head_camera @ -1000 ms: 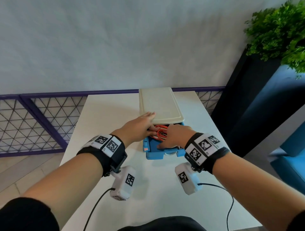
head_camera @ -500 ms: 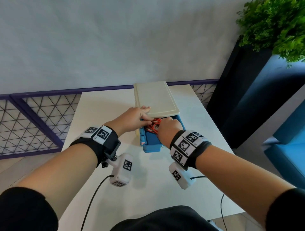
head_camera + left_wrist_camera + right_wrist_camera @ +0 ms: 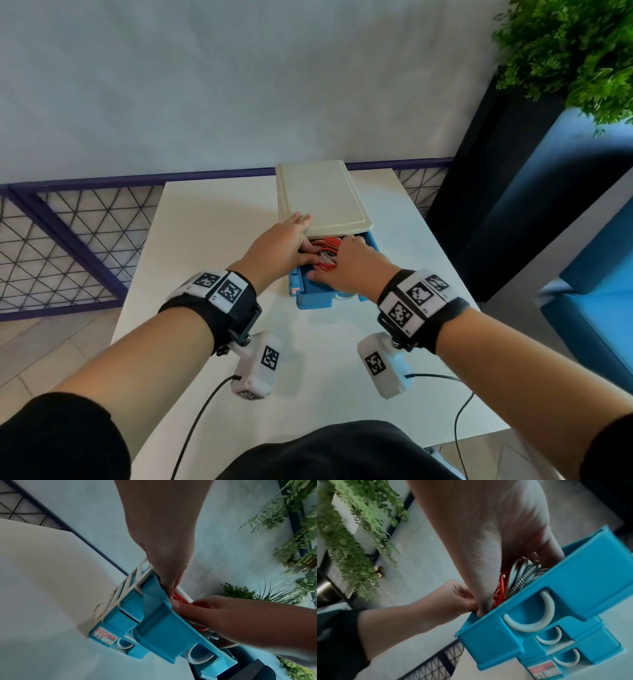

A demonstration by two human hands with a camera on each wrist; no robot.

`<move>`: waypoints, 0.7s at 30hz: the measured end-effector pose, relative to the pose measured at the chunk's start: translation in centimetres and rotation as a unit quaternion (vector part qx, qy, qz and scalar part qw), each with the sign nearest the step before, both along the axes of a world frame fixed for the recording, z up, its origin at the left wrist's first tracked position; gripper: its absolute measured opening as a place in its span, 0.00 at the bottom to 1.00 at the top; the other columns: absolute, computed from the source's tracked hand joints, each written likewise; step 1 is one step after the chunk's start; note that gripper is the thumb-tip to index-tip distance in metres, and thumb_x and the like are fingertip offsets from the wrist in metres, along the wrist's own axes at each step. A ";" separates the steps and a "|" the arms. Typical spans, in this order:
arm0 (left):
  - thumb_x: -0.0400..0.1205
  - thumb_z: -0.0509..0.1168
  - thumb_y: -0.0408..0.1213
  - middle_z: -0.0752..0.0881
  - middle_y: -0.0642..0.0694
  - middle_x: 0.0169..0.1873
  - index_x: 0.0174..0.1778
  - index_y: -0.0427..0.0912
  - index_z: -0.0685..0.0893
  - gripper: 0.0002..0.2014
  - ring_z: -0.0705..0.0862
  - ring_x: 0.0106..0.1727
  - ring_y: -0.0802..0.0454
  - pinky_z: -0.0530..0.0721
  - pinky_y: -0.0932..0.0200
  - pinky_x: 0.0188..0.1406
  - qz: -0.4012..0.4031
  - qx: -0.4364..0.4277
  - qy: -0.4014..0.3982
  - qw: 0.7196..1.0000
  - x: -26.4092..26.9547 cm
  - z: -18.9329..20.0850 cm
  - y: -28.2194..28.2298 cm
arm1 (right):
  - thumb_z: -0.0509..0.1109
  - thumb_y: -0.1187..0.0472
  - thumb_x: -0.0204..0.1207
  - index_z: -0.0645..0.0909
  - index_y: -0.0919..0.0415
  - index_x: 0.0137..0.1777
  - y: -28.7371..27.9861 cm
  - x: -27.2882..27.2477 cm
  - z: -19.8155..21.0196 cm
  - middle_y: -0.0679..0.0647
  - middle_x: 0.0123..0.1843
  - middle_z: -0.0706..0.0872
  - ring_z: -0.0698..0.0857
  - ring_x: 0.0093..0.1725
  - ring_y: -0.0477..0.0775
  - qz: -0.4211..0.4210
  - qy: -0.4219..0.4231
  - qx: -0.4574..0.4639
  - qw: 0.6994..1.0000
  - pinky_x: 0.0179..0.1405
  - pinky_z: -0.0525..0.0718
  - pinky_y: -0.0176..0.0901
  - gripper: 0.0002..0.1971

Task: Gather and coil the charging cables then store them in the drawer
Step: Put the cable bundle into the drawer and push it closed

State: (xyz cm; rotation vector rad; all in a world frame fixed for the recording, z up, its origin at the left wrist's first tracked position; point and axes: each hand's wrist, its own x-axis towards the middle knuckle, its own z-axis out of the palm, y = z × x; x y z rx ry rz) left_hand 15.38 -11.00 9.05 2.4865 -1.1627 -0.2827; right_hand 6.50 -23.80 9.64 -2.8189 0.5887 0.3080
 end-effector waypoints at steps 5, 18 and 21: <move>0.79 0.69 0.44 0.58 0.46 0.83 0.57 0.48 0.89 0.13 0.52 0.84 0.52 0.56 0.47 0.81 0.005 -0.023 -0.007 1.000 0.1 -0.4 0.1 | 0.55 0.30 0.76 0.69 0.66 0.65 -0.7 -2.0 -0.5 0.59 0.60 0.79 0.83 0.55 0.59 0.062 -0.070 -0.146 0.985 0.37 0.74 0.45 0.37; 0.74 0.72 0.44 0.75 0.45 0.75 0.49 0.54 0.74 0.14 0.77 0.71 0.43 0.78 0.51 0.62 0.045 -0.046 0.084 0.994 0.2 1.6 0.6 | 0.50 0.31 0.79 0.67 0.70 0.72 0.7 2.1 -2.7 0.62 0.61 0.78 0.82 0.55 0.59 0.042 0.029 -0.174 0.983 0.33 0.71 0.42 0.41; 0.72 0.73 0.53 0.74 0.47 0.75 0.67 0.55 0.67 0.31 0.77 0.70 0.44 0.78 0.43 0.66 0.042 0.005 0.109 0.993 0.4 2.5 0.6 | 0.53 0.20 0.65 0.70 0.62 0.69 -1.4 1.9 -1.0 0.60 0.60 0.82 0.83 0.50 0.59 0.051 0.041 -0.013 0.998 0.47 0.82 0.47 0.48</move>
